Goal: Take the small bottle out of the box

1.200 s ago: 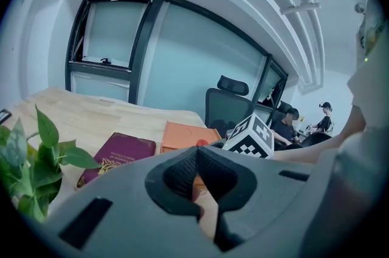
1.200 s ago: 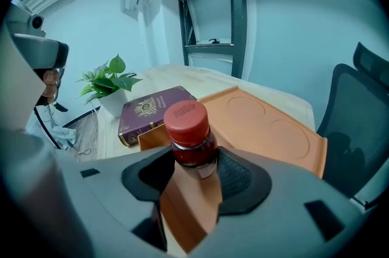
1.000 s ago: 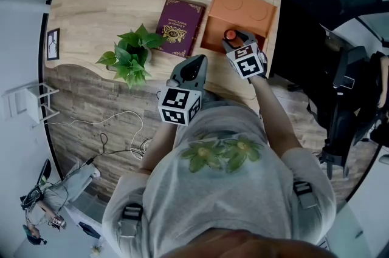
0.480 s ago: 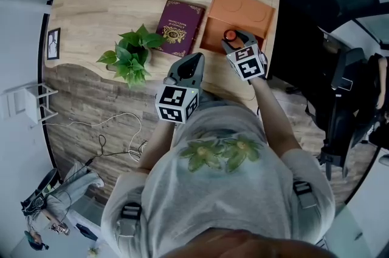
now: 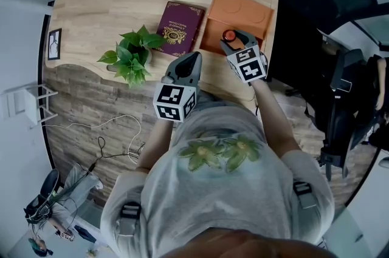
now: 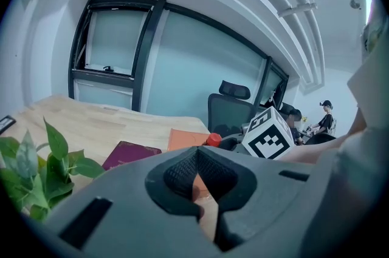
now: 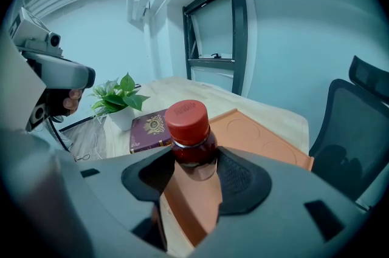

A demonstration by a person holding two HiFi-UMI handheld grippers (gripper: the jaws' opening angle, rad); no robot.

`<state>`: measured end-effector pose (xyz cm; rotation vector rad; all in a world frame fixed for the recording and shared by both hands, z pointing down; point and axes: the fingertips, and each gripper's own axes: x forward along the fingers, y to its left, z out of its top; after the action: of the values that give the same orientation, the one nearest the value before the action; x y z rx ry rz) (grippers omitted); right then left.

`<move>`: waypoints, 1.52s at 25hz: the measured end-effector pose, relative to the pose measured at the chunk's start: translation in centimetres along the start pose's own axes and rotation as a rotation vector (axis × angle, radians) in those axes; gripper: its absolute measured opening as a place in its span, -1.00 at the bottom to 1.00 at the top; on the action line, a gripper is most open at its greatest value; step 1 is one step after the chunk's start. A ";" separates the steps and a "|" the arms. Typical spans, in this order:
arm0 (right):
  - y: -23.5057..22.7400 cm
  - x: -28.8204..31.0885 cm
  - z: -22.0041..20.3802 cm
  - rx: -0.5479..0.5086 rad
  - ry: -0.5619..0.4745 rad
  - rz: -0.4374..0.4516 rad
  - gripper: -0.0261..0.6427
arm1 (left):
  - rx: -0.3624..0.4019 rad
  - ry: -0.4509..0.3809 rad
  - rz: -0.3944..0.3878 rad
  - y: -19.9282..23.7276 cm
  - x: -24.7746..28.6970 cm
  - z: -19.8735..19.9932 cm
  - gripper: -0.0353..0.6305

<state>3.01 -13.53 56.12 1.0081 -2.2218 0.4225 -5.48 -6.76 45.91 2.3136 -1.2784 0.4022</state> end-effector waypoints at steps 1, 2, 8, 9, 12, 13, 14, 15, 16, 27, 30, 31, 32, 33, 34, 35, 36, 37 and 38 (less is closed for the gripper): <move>0.1 -0.2 0.2 -0.003 -0.005 0.000 -0.28 | 0.001 -0.001 0.001 0.0 -0.1 0.0 -0.87; 0.1 -0.4 0.4 -0.005 -0.009 0.000 -0.28 | 0.002 -0.002 0.001 0.0 -0.1 0.1 -0.87; 0.4 -1.2 1.3 -0.022 -0.037 0.004 -0.28 | 0.007 -0.008 0.000 -0.3 -0.6 0.2 -0.87; 0.5 -1.4 1.4 -0.025 -0.040 0.004 -0.28 | 0.009 -0.010 -0.001 -0.4 -0.7 0.2 -0.87; 0.7 -2.0 1.9 -0.031 -0.052 0.007 -0.28 | 0.016 -0.016 -0.003 -0.5 -0.8 0.4 -0.87; 0.7 -2.1 2.0 -0.032 -0.053 0.007 -0.28 | 0.018 -0.017 -0.004 -0.5 -0.9 0.4 -0.87; 0.8 -2.3 2.2 -0.032 -0.052 0.006 -0.28 | 0.019 -0.018 -0.004 -0.5 -0.9 0.4 -0.87; 0.8 -2.5 2.3 -0.032 -0.054 0.004 -0.28 | 0.021 -0.019 -0.004 -0.5 -1.0 0.4 -0.87; 0.8 -2.7 2.5 -0.033 -0.062 0.000 -0.28 | 0.022 -0.020 -0.004 -0.5 -1.1 0.4 -0.87; 1.6 -5.2 3.6 -0.031 -0.105 0.000 -0.28 | 0.040 -0.023 -0.003 -1.0 -1.8 0.6 -0.87; 1.7 -5.9 3.8 -0.032 -0.113 0.001 -0.28 | 0.048 -0.022 -0.005 -1.1 -1.9 0.7 -0.87; 1.7 -6.1 3.9 -0.033 -0.115 -0.001 -0.28 | 0.050 -0.021 -0.006 -1.1 -1.9 0.7 -0.87; 1.7 -6.3 4.0 -0.033 -0.118 -0.004 -0.28 | 0.051 -0.021 -0.007 -1.1 -1.9 0.7 -0.87; 1.8 -6.6 4.0 -0.033 -0.123 -0.007 -0.28 | 0.052 -0.021 -0.008 -1.2 -1.9 0.7 -0.87; 1.8 -6.8 4.1 -0.032 -0.128 -0.009 -0.28 | 0.053 -0.021 -0.009 -1.2 -1.9 0.6 -0.87; 1.9 -7.1 4.2 -0.030 -0.134 -0.011 -0.28 | 0.055 -0.021 -0.010 -1.2 -1.9 0.6 -0.87; 2.0 -7.3 4.2 -0.028 -0.139 -0.011 -0.28 | 0.057 -0.020 -0.011 -1.3 -1.9 0.6 -0.87; 2.0 -7.6 4.3 -0.026 -0.144 -0.012 -0.28 | 0.058 -0.020 -0.012 -1.4 -1.9 0.6 -0.87; 2.1 -7.9 4.4 -0.024 -0.148 -0.012 -0.28 | 0.059 -0.020 -0.013 -1.4 -1.9 0.6 -0.87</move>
<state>3.39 -10.15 47.47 1.0702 -2.3444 0.3241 -5.26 -4.99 44.17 2.3795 -1.2764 0.4185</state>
